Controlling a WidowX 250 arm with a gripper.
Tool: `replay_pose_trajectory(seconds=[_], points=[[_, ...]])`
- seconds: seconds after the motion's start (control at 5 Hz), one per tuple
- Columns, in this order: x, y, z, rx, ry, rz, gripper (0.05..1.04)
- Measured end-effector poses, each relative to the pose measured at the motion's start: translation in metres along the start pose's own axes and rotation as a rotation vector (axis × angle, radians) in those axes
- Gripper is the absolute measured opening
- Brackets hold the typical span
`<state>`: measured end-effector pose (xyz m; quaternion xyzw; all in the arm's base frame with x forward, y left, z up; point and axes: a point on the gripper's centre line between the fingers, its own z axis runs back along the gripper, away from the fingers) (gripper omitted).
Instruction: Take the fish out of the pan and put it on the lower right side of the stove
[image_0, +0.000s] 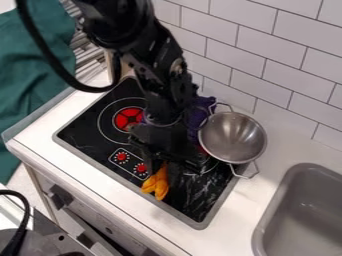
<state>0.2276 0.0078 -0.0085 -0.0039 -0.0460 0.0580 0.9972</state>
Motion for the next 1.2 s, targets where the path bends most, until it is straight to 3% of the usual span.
replay_pose_trajectory(seconds=[0.2, 0.4, 0.6, 1.0, 1.2], points=[[0.008, -0.003, -0.006, -0.013, 0.01, -0.019, 0.411], [0.012, -0.004, -0.006, -0.014, 0.005, -0.017, 0.721], [0.014, -0.006, 0.001, -0.027, -0.044, -0.03, 0.987], [0.02, -0.012, 0.028, -0.022, -0.171, -0.068, 1.003], [0.02, -0.012, 0.029, -0.022, -0.16, -0.09, 1.001]])
